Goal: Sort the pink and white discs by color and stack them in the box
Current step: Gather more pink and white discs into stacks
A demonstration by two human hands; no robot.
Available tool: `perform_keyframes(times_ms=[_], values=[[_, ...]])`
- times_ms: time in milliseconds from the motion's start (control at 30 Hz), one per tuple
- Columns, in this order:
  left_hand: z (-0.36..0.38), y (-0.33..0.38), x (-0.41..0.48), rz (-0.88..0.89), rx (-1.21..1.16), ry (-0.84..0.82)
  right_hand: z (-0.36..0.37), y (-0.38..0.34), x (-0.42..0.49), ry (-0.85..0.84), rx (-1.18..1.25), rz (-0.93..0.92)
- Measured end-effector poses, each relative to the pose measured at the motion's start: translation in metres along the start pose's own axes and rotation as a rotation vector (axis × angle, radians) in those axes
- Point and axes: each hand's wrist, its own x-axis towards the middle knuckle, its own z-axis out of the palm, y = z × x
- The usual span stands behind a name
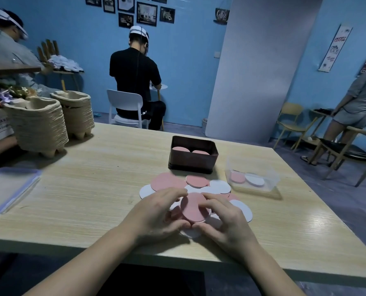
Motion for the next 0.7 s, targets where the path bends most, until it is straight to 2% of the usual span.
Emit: perform_keyframes(times_ms=[133,333,533,700], values=[[0.001,-0.002,0.001,-0.017,0.027,0.014,0.0,0.003,-0.002,0.042,0.016,0.031],[0.001,-0.001,0.001,0.044,0.028,0.067,0.004,0.004,0.002,-0.006,-0.051,0.029],[0.0,-0.001,0.001,0.012,0.054,0.004,0.005,0.003,0.001,-0.024,-0.127,0.024],[-0.001,-0.002,0.003,-0.018,0.17,-0.057,-0.006,0.007,-0.002,0.002,-0.178,0.0]])
